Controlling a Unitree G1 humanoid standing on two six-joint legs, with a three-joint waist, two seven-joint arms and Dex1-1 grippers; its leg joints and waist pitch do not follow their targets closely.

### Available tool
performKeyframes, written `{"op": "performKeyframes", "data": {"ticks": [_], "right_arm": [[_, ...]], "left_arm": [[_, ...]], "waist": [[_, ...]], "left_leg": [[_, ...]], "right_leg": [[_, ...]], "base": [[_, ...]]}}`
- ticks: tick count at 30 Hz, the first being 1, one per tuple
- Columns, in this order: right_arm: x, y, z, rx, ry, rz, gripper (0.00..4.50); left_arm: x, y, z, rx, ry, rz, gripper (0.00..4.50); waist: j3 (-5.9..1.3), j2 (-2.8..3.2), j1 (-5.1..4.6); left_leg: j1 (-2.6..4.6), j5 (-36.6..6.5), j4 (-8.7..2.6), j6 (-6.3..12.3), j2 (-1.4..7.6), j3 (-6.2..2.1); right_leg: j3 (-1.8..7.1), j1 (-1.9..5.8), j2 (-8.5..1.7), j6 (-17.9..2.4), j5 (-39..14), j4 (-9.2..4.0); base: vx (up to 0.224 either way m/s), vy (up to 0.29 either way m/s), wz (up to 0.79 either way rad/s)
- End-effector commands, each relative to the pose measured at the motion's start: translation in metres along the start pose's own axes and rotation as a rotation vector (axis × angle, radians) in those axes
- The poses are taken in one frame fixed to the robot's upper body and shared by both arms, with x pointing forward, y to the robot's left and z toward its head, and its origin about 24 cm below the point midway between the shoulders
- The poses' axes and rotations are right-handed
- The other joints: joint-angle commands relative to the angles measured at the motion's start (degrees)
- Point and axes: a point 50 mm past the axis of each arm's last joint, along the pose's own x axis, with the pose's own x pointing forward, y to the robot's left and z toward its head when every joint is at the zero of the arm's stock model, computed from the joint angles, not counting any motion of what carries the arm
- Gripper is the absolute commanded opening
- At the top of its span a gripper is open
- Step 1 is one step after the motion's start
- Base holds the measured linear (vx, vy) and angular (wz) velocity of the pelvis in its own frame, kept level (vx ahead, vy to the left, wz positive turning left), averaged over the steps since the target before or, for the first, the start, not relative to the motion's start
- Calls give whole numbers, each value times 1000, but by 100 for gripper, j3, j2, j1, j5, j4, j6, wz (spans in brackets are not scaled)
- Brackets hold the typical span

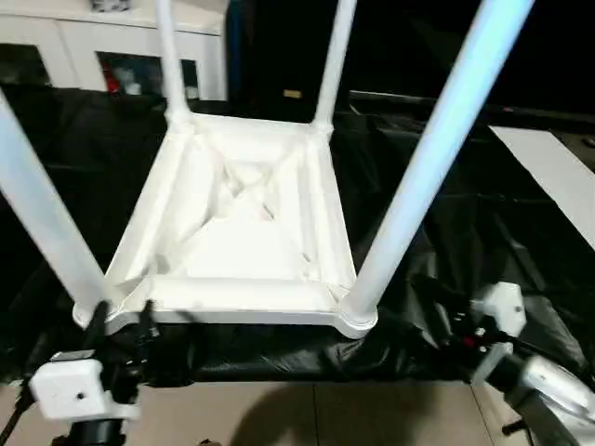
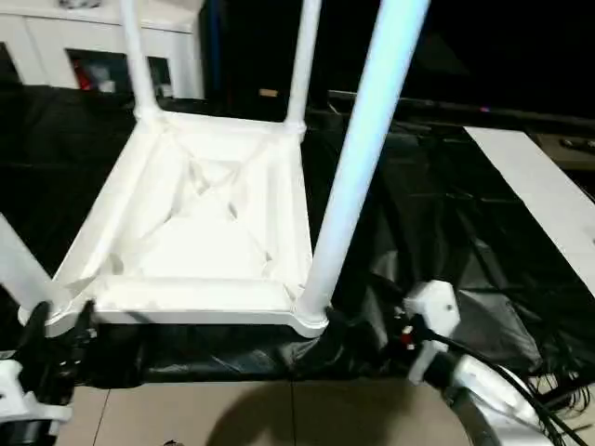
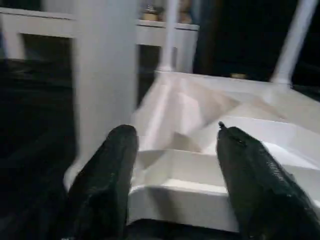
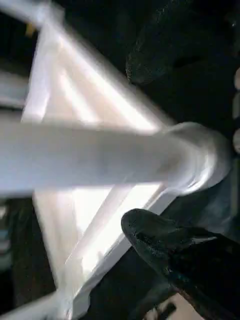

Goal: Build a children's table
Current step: Rotate leg to tighten, then flip table

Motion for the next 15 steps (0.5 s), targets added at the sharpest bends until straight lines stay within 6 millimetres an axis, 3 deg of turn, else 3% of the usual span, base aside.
{"op": "performKeyframes", "data": {"ticks": [1,5,7,8,11,15], "right_arm": [[9,2,-5,2,12,19,450],[37,-6,-11,-33,6,-70,450],[50,-9,-14,-29,12,-94,450],[57,-11,-16,-33,24,-109,450],[68,-14,-14,-37,17,-120,450],[71,-20,-11,-38,-1,-152,450]], "left_arm": [[0,7,0,11,-14,35,318],[4,16,-1,47,-18,35,349],[13,19,-2,59,-21,37,377],[18,22,-3,72,-22,47,377],[32,29,-3,89,-27,69,396],[42,30,-5,85,-24,70,423]], "waist": [[-92,24,18],[-137,11,6],[-178,79,25],[-185,84,18],[-199,149,78],[-204,164,107]], "left_leg": [[49,-2602,-609,-202,333,-144],[4,-2241,-615,-196,304,-127],[6,-1943,-617,-224,321,-137],[11,-1810,-600,-190,311,-117],[36,-1482,-587,-161,323,-91],[48,-1450,-589,-177,331,-76]], "right_leg": [[260,-45,-427,-389,-2329,-579],[244,-21,-402,-538,-1784,-499],[222,9,-374,-638,-1094,-413],[220,16,-352,-727,-708,-386],[219,60,-350,-885,-52,-311],[217,90,-363,-961,52,-293]], "base": [[0,0,0],[0,0,0],[0,0,0],[0,0,0],[0,0,0],[0,0,0]]}}
